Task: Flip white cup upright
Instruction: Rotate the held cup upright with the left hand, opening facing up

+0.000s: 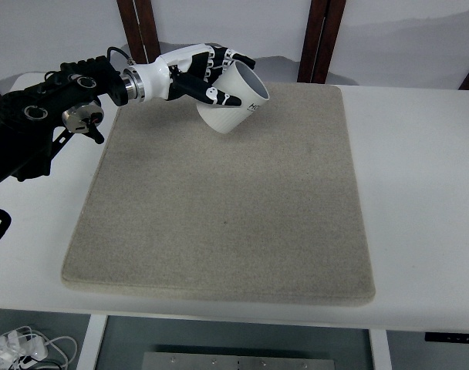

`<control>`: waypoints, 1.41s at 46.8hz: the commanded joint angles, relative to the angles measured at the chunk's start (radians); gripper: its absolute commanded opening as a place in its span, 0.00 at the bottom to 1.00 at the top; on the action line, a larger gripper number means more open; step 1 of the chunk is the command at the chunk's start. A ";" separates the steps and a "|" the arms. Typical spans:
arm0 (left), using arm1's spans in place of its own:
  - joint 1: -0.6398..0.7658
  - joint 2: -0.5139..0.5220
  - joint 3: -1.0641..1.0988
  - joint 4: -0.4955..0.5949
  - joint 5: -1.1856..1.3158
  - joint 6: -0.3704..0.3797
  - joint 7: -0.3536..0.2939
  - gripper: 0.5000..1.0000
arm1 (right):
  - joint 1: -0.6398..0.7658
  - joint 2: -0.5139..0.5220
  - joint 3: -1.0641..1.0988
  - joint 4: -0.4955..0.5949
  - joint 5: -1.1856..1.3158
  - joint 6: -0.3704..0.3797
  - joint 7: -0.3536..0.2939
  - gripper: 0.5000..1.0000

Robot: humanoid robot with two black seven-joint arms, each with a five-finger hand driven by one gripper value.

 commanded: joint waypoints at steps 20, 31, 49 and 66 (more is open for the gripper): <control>0.188 -0.029 -0.255 0.109 -0.081 -0.016 -0.215 0.11 | 0.000 0.000 0.000 0.000 0.000 0.000 0.000 0.90; 0.209 -0.087 -0.242 0.180 -0.070 -0.016 -0.293 0.12 | 0.000 0.000 0.000 0.000 -0.001 0.000 0.000 0.90; 0.225 -0.110 -0.178 0.215 -0.040 -0.016 -0.293 0.16 | 0.000 0.000 0.000 0.000 -0.001 0.000 -0.002 0.90; 0.225 -0.115 -0.057 0.226 -0.035 -0.016 -0.293 0.17 | 0.000 0.000 0.000 0.000 0.000 0.000 -0.002 0.90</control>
